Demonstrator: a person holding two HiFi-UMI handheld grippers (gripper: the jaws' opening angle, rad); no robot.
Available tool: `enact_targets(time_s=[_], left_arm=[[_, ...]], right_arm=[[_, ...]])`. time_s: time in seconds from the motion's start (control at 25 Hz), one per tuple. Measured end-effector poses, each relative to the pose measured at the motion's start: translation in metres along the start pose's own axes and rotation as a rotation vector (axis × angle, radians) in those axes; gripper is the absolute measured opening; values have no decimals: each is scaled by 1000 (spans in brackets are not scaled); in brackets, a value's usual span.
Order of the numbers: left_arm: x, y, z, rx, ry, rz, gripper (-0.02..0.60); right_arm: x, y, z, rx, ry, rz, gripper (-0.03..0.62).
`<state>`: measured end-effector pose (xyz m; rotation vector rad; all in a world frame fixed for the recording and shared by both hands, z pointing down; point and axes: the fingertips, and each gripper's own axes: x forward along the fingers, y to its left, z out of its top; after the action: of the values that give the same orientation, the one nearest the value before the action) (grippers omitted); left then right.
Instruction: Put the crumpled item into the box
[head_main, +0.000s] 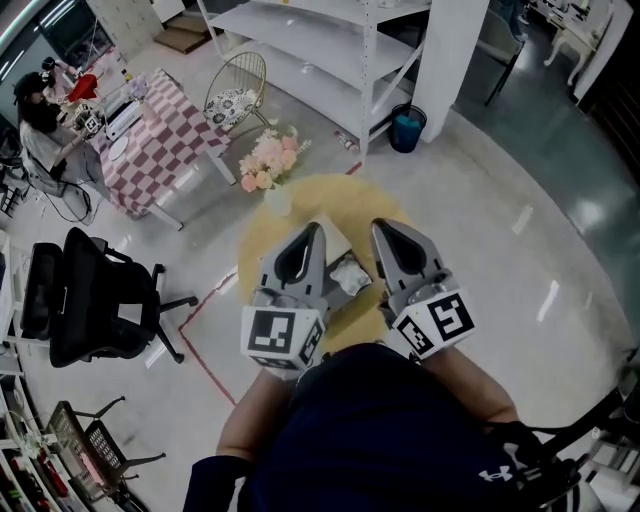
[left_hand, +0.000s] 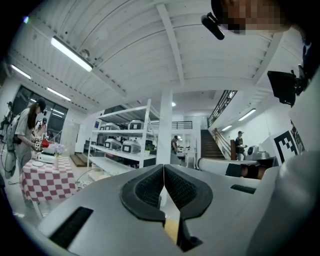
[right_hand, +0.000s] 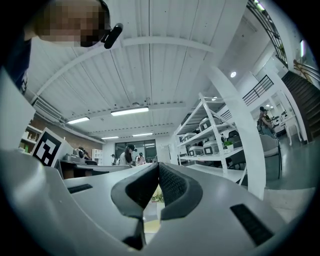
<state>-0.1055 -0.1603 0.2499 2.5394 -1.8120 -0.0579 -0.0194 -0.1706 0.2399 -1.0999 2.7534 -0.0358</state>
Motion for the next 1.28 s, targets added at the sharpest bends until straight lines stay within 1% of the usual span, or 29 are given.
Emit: enact_targets(time_s=[0.2, 0.48, 1.28], left_arm=[[5, 4, -3, 6, 1, 5, 18], [8, 8, -14, -14, 28, 12, 18], [8, 4, -23, -20, 52, 10, 18]], right_arm=[[2, -3, -6, -1, 8, -2, 5], [5, -7, -16, 16, 33, -3, 5], [3, -5, -22, 23, 53, 16, 5]])
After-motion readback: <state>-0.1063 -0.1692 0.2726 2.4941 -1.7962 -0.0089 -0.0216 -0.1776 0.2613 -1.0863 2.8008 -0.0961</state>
